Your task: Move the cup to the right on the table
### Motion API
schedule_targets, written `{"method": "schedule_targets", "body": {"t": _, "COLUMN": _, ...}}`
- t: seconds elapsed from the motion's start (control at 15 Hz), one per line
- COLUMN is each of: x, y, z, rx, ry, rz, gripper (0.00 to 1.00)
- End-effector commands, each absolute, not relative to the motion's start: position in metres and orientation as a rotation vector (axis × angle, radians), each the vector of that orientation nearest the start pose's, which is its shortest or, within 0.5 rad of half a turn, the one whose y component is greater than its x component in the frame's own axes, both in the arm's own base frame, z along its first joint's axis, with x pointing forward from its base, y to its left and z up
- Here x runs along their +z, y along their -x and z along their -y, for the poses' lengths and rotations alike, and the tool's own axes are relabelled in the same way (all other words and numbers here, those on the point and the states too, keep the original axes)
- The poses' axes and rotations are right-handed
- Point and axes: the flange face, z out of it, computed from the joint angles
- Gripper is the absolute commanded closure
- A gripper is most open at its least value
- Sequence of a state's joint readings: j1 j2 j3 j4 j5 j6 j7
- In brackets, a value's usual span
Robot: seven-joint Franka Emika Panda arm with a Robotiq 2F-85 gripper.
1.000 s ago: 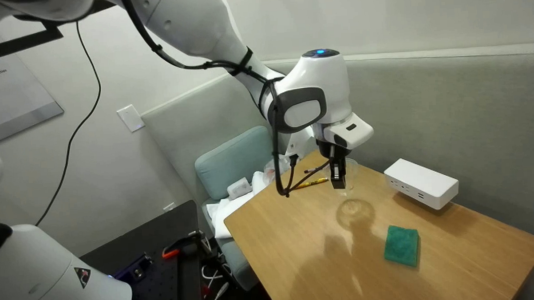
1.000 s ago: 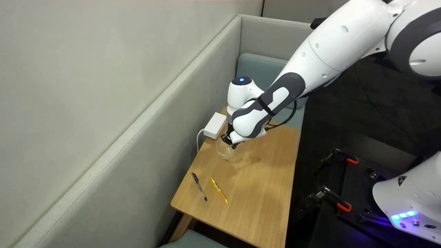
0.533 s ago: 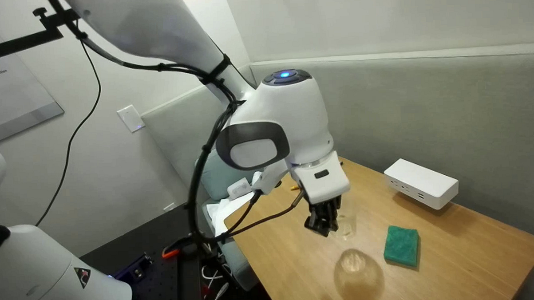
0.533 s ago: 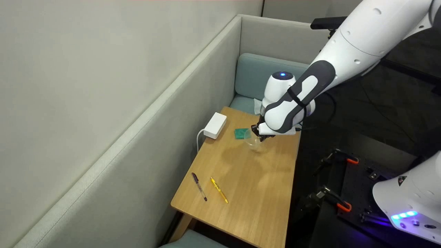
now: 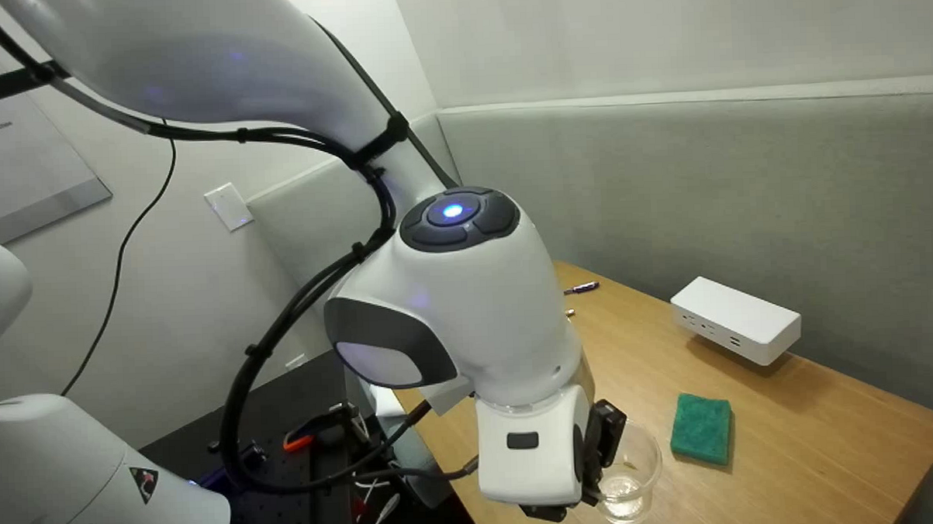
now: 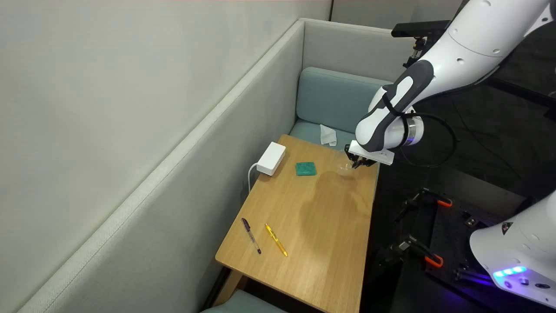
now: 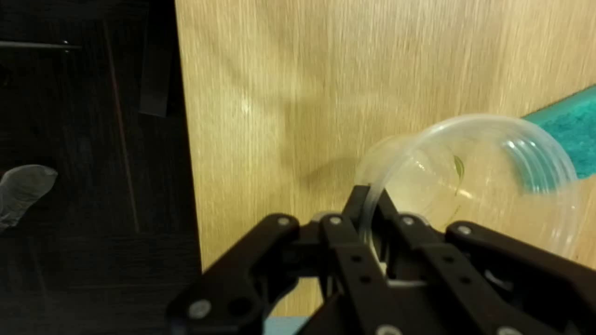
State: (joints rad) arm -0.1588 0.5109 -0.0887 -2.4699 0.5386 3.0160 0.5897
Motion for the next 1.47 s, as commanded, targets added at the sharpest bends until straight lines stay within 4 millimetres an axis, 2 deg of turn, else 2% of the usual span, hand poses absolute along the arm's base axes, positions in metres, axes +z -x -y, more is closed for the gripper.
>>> {"method": "schedule_targets", "body": {"t": 0.0, "x": 0.092, "y": -0.437, "z": 0.158, "rx": -0.099, "ry": 2.359, "rz": -1.979, "gripper": 0.99}}
{"method": "schedule_targets", "body": {"t": 0.47, "x": 0.043, "y": -0.458, "z": 0.16, "rx": -0.07, "ry": 2.32, "rz": -1.996, "gripper": 0.99}}
{"method": "schedule_targets", "body": {"t": 0.67, "x": 0.03, "y": -0.464, "z": 0.159, "rx": -0.054, "ry": 2.324, "rz": -1.996, "gripper": 0.99}}
{"method": "schedule_targets", "body": {"t": 0.73, "x": 0.032, "y": -0.465, "z": 0.159, "rx": -0.067, "ry": 2.328, "rz": -1.993, "gripper": 0.69}}
{"method": "schedule_targets", "body": {"t": 0.8, "x": 0.042, "y": -0.466, "z": 0.159, "rx": -0.094, "ry": 2.322, "rz": -1.994, "gripper": 0.68}}
{"method": "schedule_targets", "body": {"t": 0.87, "x": 0.049, "y": -0.464, "z": 0.159, "rx": -0.107, "ry": 2.321, "rz": -1.994, "gripper": 0.63}}
{"method": "schedule_targets", "body": {"t": 1.07, "x": 0.082, "y": -0.45, "z": 0.153, "rx": -0.162, "ry": 2.342, "rz": -1.946, "gripper": 0.41}}
{"method": "schedule_targets", "body": {"t": 1.4, "x": 0.15, "y": -0.421, "z": 0.13, "rx": -0.227, "ry": 2.468, "rz": -1.761, "gripper": 0.04}}
